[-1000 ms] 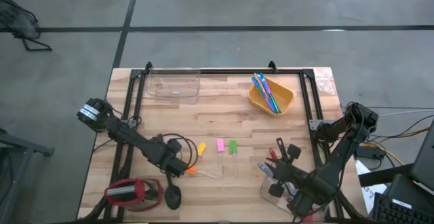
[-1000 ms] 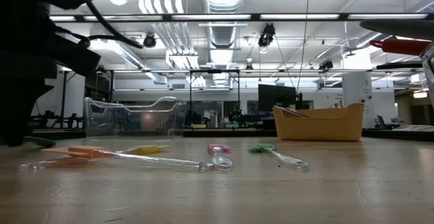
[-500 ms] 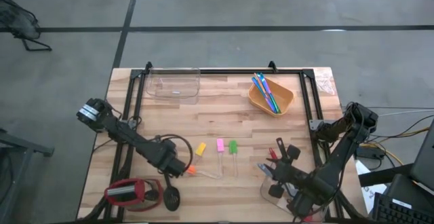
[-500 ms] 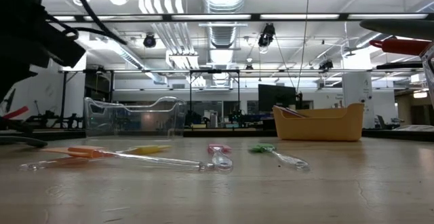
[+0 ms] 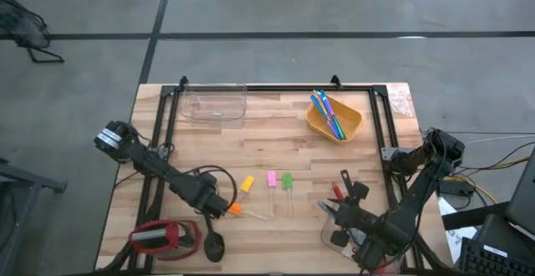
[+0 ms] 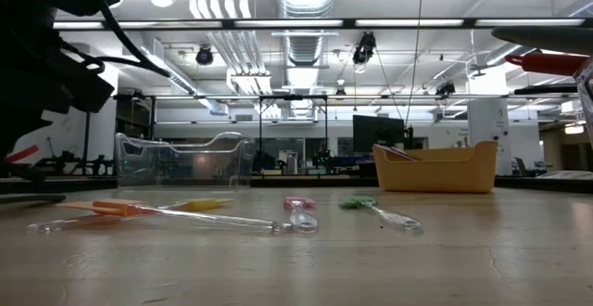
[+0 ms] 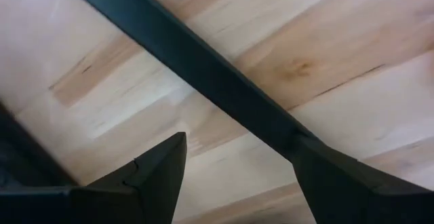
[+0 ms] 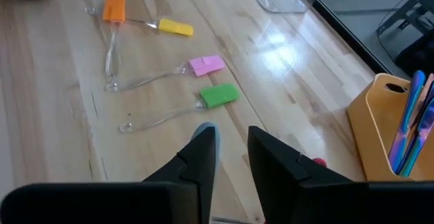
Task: Pick & Place Kitchen Items
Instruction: Put the black serving spoon into the bottom transparent bin
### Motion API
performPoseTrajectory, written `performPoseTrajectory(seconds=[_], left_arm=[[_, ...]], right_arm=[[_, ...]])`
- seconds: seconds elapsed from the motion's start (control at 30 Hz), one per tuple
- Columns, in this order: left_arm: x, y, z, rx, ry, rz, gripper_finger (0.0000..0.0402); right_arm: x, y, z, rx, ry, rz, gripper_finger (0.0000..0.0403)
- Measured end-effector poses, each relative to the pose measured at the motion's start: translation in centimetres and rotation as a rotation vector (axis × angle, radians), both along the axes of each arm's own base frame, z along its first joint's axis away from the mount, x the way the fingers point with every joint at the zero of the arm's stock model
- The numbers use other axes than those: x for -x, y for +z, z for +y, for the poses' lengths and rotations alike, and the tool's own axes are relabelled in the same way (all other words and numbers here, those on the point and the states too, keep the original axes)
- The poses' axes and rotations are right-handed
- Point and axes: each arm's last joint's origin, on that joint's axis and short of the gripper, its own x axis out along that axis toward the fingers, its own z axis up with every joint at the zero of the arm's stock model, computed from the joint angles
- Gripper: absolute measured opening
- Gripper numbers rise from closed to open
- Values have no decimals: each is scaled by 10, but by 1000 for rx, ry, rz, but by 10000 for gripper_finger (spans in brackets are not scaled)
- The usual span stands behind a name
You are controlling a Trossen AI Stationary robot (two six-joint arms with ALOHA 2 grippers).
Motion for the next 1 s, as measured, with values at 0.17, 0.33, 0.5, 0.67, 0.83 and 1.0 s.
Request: performPoseTrajectory(seconds=[0.17, 0.33, 0.5, 0.67, 0.83, 1.0], left_arm=[[-4, -1, 0, -21, -38, -64, 269], [-6, -1, 3, -77, -86, -96, 269], [-9, 0, 4, -123, -230, -133, 269], [-16, 9, 1, -117, -456, -155, 269], [-21, 25, -5, -74, -760, -142, 269], [-25, 36, -11, -30, -973, -162, 269]], right_arm=[[0, 0, 0, 7, 7, 5, 64], [0, 0, 0, 21, 16, 6, 51], [-2, 0, -1, 24, 14, 7, 43], [-3, 0, -2, 28, 11, 8, 49], [-5, 1, -4, 34, 8, 12, 62], [-9, 1, -8, 34, -12, 13, 75]])
